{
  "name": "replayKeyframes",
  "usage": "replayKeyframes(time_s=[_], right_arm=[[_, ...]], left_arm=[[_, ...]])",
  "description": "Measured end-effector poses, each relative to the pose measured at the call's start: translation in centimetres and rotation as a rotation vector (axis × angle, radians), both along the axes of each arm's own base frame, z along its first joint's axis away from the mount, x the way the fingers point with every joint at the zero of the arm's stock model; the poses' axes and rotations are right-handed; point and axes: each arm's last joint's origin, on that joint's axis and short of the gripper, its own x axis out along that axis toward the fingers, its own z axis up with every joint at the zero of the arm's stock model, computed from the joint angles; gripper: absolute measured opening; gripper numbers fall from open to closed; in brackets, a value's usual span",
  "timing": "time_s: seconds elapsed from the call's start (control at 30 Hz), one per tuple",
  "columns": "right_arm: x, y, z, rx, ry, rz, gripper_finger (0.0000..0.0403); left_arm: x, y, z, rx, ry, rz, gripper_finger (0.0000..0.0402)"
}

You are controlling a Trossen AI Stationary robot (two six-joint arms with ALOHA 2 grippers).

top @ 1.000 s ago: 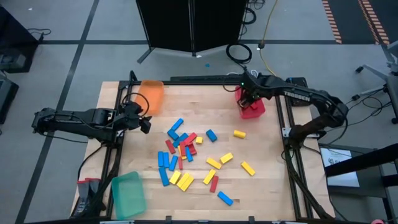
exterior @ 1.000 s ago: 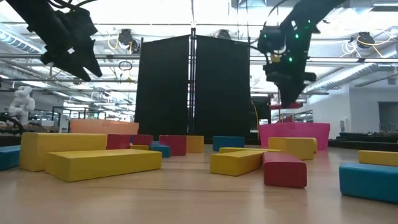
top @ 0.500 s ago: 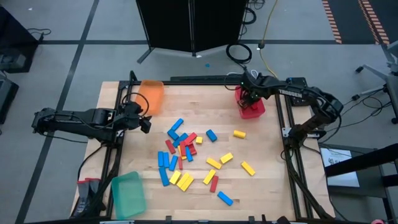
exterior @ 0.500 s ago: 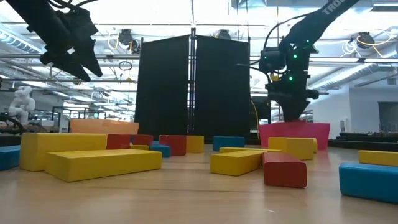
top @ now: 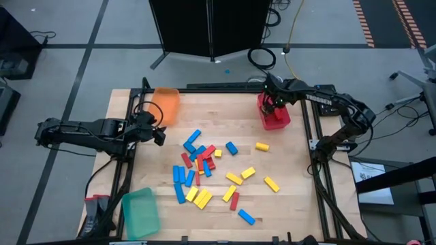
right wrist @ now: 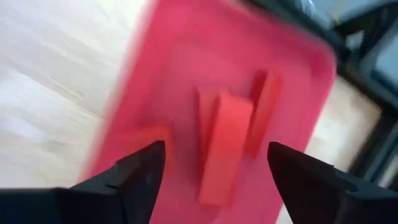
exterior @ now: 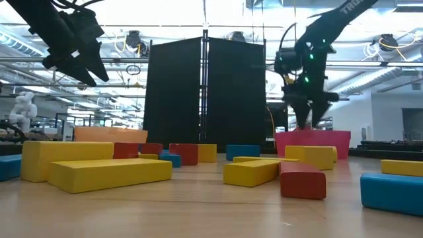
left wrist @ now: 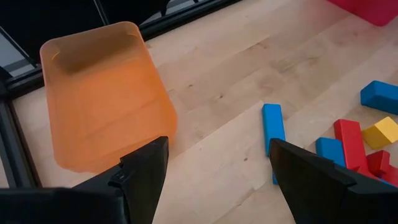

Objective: Sort blocks
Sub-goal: Put the red block into the red transparent bin

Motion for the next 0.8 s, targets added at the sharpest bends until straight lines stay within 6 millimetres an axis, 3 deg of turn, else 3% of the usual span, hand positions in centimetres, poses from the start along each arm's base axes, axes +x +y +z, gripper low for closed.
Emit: replayKeyframes(time_s=[0.2,0.3,0.37,0.53,0.8], right_arm=[[2.8,0.3,7.0,-0.025,-0.290,0.174,0.0260],[4.9,2.1,10.3,-0.052,-0.418,0.295,0.0257],[6.7,3.8,11.4,-0.071,-0.467,0.396,0.0256],[10.5,9.8,11.5,-0.045,-0.515,0.648,0.0256],[13.2,21.1,9.3,0.076,-0.456,1.004,0.0256]], left_arm=[[0.0,0.0,0.0,0.001,0.001,0.000,0.0285],[0.0,0.0,0.0,0.002,0.001,0.000,0.0285],[0.0,0.0,0.0,0.006,0.001,0.003,0.0285],[0.0,0.0,0.0,0.008,0.002,0.004,0.0285],[0.0,0.0,0.0,0.012,0.009,-0.001,0.0285]])
